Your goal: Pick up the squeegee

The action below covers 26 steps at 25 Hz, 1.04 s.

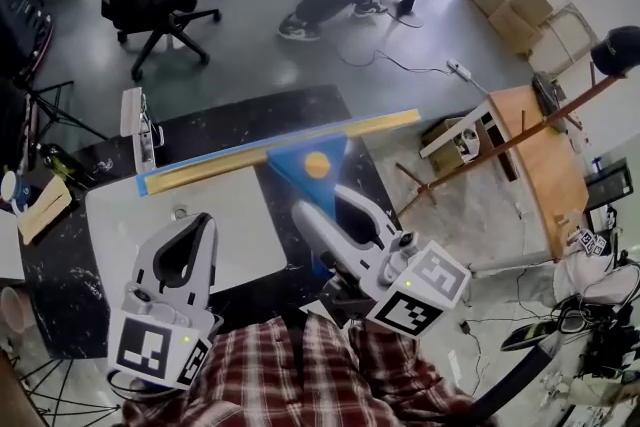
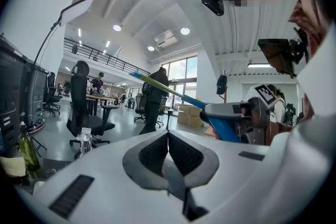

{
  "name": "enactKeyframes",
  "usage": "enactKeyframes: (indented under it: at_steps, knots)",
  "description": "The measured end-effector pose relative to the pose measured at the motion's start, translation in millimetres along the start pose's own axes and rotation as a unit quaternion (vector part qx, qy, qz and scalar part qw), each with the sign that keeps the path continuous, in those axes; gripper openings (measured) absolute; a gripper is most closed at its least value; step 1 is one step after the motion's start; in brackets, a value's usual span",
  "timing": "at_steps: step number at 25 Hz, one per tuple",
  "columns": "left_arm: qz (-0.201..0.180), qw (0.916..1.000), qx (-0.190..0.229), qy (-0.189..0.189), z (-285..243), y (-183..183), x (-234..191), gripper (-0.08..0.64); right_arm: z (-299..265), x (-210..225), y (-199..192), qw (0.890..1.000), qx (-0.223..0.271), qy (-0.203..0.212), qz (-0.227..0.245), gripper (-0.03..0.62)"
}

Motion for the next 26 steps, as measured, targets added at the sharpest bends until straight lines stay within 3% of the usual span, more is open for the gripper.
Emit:
enactKeyframes:
  at_steps: [26]
  knots:
    - [0.006,1.0000,-0.006,-0.001,-6.7,-4.7,9.1,0.011,2.5,15.1,-1.8,1.000,-0.011,0.003,-0.018,0.133]
Point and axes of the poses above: the fingertips, and each gripper's own axes: z backward along the fingers, x to its right, y out of its top, the point moved 9 cm from there along z, backward along the fingers, and after that the axes turned 8 degrees about z, right-handed, at the moved point
